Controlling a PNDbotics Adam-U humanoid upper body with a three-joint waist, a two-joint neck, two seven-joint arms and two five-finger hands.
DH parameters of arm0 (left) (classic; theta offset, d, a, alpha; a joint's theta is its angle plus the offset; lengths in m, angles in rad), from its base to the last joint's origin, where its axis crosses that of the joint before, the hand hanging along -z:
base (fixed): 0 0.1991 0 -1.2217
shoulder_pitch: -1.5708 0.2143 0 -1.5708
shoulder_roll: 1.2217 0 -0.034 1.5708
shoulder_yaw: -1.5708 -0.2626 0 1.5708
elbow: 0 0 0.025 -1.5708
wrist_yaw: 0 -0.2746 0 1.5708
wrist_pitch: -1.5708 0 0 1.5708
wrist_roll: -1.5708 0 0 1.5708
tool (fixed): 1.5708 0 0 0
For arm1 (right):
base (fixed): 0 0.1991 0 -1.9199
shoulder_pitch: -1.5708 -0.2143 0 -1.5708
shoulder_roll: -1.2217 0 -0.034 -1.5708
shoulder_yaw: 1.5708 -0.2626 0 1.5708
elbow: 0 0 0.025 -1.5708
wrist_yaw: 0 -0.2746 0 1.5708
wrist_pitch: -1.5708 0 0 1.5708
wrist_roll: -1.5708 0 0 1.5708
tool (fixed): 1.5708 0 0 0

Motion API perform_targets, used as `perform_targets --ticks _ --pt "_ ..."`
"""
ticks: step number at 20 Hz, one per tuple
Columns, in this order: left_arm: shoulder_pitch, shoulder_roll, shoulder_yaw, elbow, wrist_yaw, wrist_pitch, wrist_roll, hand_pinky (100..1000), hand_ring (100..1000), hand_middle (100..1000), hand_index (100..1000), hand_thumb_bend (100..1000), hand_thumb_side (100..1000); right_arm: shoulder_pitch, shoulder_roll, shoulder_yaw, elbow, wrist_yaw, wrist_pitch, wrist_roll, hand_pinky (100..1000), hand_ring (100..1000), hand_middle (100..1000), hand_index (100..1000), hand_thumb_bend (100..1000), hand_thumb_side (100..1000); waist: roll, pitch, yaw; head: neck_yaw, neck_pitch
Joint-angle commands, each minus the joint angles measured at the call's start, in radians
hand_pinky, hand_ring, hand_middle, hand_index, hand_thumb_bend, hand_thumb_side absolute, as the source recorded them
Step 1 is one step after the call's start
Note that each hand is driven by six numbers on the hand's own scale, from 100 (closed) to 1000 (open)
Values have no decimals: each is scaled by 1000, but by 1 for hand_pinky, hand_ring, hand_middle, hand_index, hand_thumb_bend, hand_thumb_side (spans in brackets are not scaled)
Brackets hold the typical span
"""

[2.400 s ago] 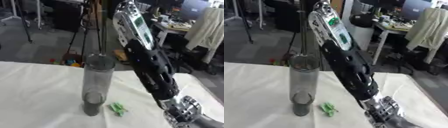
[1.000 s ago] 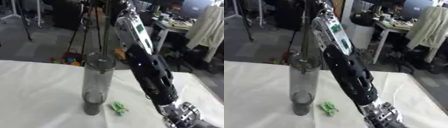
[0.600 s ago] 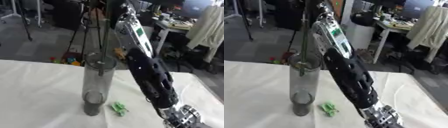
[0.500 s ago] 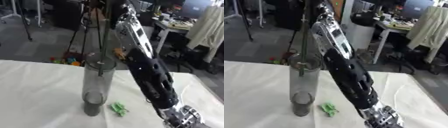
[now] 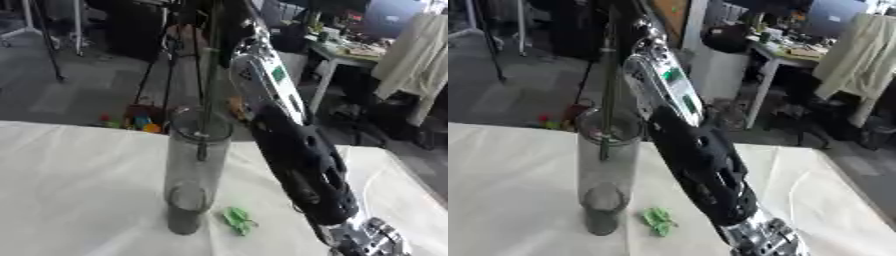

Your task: Arrange flowers into the vase.

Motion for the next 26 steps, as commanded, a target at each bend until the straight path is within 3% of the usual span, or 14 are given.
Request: perform_targets --ticks 1,20,26 --pt "-18 0 -5 -13 1 0 -6 714 833 756 895 328 920 -12 -18 -4 -13 7 1 10 216 210 100 148 100 420 9 -12 -3 -2 -13" --pt "-20 -6 -8 -13 0 0 -12 716 834 755 895 313 931 -3 -5 -10 -11 3 33 19 212 208 100 148 100 435 14 8 -8 4 -23" --pt "-18 -4 -9 -13 2 3 -13 715 834 755 895 317 925 -34 -31 -10 4 -42 50 6 202 205 100 148 100 428 16 -6 -13 3 -10"
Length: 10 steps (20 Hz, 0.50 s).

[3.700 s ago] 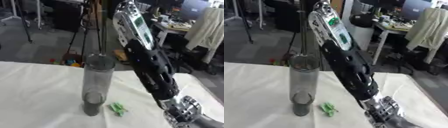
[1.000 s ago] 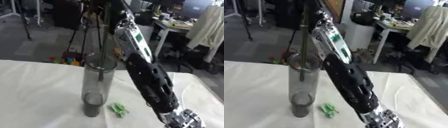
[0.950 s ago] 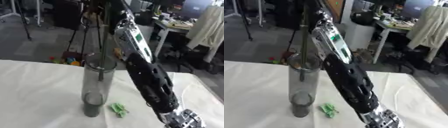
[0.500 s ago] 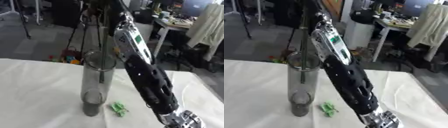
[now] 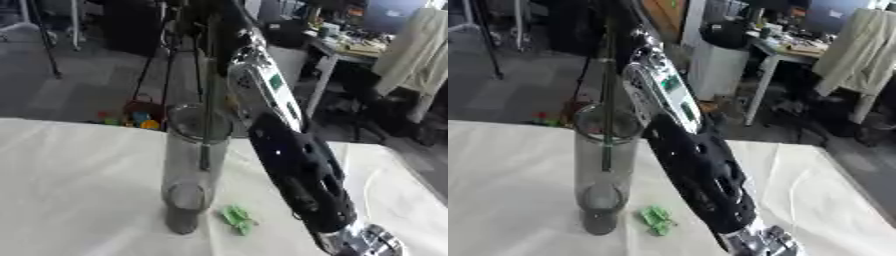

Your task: Arrange flowers into the vase.

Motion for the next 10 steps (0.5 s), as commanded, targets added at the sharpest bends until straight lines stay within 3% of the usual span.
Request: perform_targets --ticks 1,10 --pt "-14 6 -3 -13 3 1 -3 714 834 755 895 319 923 -43 -55 -12 -3 -39 6 -15 201 205 100 147 100 413 14 -32 -3 -5 2" --pt "-10 15 -2 -13 10 3 -3 713 834 755 895 325 915 -76 -140 -18 -23 -113 -37 -85 192 203 100 145 100 375 16 -63 -5 -27 4"
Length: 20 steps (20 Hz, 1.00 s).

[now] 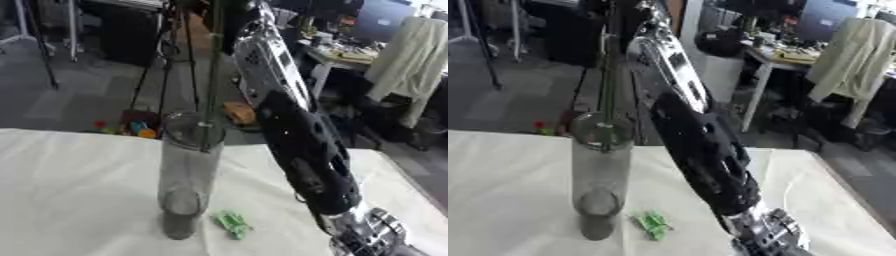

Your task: Arrange flowers into the vase.

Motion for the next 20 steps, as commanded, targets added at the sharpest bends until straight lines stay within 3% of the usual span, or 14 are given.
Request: perform_targets --ticks 1,7,20 --pt "-10 14 -2 -13 5 2 -3 713 834 755 895 325 915 -25 -58 -17 -20 -24 -16 -21 192 203 100 145 100 373 11 -21 -4 -9 0" --pt "-9 15 -4 -13 6 3 -5 713 834 756 896 321 917 -43 -85 -22 -26 -53 -38 -43 180 199 100 142 100 350 14 -20 -5 -15 -8" --pt "-16 6 -9 -13 3 0 -14 715 835 756 896 308 930 -59 -123 -17 -47 -48 -180 6 172 195 100 139 100 316 7 19 7 -18 -73"
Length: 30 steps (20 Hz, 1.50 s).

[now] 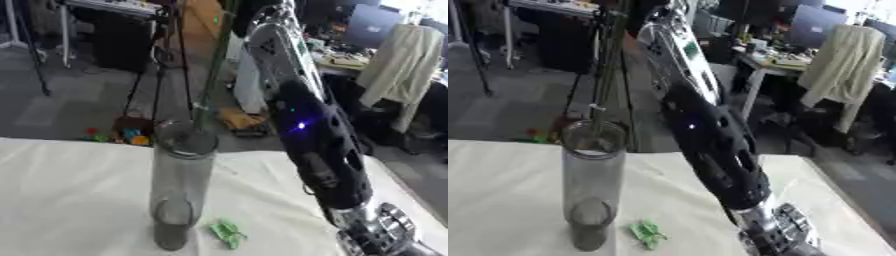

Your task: Arrange flowers into the vase.

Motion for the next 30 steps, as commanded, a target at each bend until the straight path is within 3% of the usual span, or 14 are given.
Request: perform_targets --ticks 1,4,11,30 --pt "-18 5 -4 -13 -1 -3 -6 715 835 756 896 306 932 -26 -43 -12 -7 10 -50 21 169 195 100 138 100 309 7 -9 1 -2 -28" --pt "-18 3 -5 -13 -3 -3 -8 716 836 756 896 301 936 -21 -46 -6 -5 21 -95 49 164 195 100 139 100 311 6 3 4 -2 -41" --pt "-21 0 -7 -13 -8 -4 -11 717 836 755 896 292 943 -13 -54 0 -3 27 -133 87 161 195 100 140 100 310 5 25 7 -3 -61" --pt "-22 -8 -8 -13 -15 -5 -14 720 836 754 896 279 956 17 -52 21 -4 50 -132 156 177 202 100 146 100 323 4 59 12 -4 -80"
